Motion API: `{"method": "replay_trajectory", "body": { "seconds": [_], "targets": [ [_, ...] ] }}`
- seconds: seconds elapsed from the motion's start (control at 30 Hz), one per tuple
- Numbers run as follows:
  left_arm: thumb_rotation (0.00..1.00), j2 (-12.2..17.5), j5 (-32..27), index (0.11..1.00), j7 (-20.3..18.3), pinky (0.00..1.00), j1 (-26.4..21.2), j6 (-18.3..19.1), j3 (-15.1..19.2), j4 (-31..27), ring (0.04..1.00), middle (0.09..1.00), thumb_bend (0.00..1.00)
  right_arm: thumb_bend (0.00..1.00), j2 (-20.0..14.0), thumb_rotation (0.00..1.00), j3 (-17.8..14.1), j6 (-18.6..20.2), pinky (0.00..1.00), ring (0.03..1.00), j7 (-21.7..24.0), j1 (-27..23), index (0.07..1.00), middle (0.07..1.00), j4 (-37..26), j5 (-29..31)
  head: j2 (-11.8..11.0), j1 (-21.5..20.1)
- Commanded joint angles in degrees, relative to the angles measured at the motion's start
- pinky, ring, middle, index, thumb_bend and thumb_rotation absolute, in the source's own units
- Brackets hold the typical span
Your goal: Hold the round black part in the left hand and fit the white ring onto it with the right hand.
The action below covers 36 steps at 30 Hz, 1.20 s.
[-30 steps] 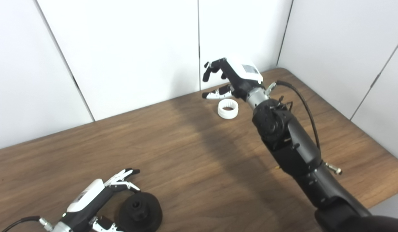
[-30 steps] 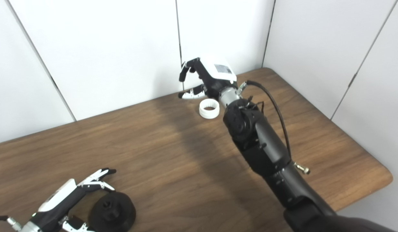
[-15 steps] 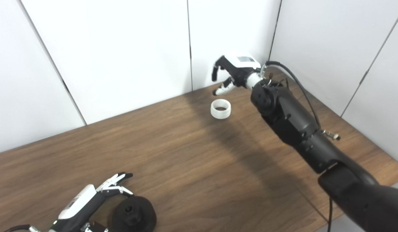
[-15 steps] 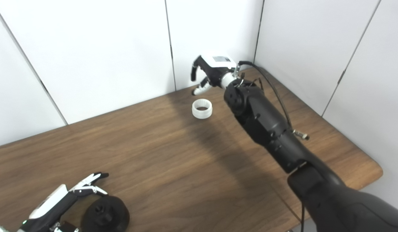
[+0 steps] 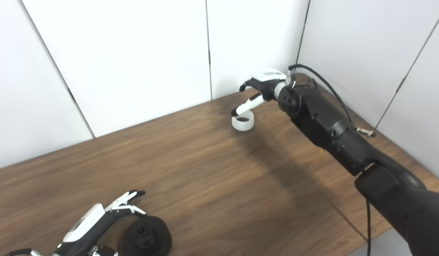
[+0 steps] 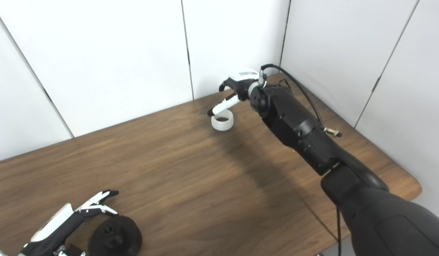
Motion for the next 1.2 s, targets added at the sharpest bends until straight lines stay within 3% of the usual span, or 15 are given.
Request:
{"method": "replay_trajectory", "body": {
  "seconds": [0.0, 0.4, 0.63, 1.17],
  "targets": [
    [0.07, 1.68, 0.66, 0.491, -3.52, 0.95, 1.36, 2.44, -0.71, 0.8, 1.0, 0.968, 0.52, 0.96, -2.22, 0.77, -0.24, 0.38, 0.86, 0.958, -0.05, -3.42, 0.859, 0.965, -0.58, 0.13, 0.08, -0.08],
    [0.07, 1.9, 0.83, 0.491, -2.98, 0.9, 1.44, 1.37, -0.25, 0.79, 1.0, 0.966, 0.52, 1.0, -0.97, 0.69, 1.52, 2.54, 0.93, 0.975, 3.89, -3.27, 0.889, 0.987, -0.35, 2.51, 0.55, 0.43],
    [0.07, 1.87, 0.82, 0.491, -3.43, 0.94, 1.82, 2.93, -0.18, -0.38, 1.0, 0.965, 0.52, 0.99, -0.89, 0.52, 2.65, 2.83, 0.91, 0.958, 4.73, -3.1, 0.876, 0.982, 0.45, 3.29, 0.91, 0.79],
    [0.07, 1.89, 0.58, 0.49, -3.67, 0.93, 2.44, 3.12, 0.1, -0.93, 1.0, 0.961, 0.52, 0.91, 0.0, 0.28, 3.63, 2.29, 0.86, 0.935, 1.73, -1.58, 0.841, 0.965, 2.06, 3.59, 1.52, 0.98]
  ]
}}
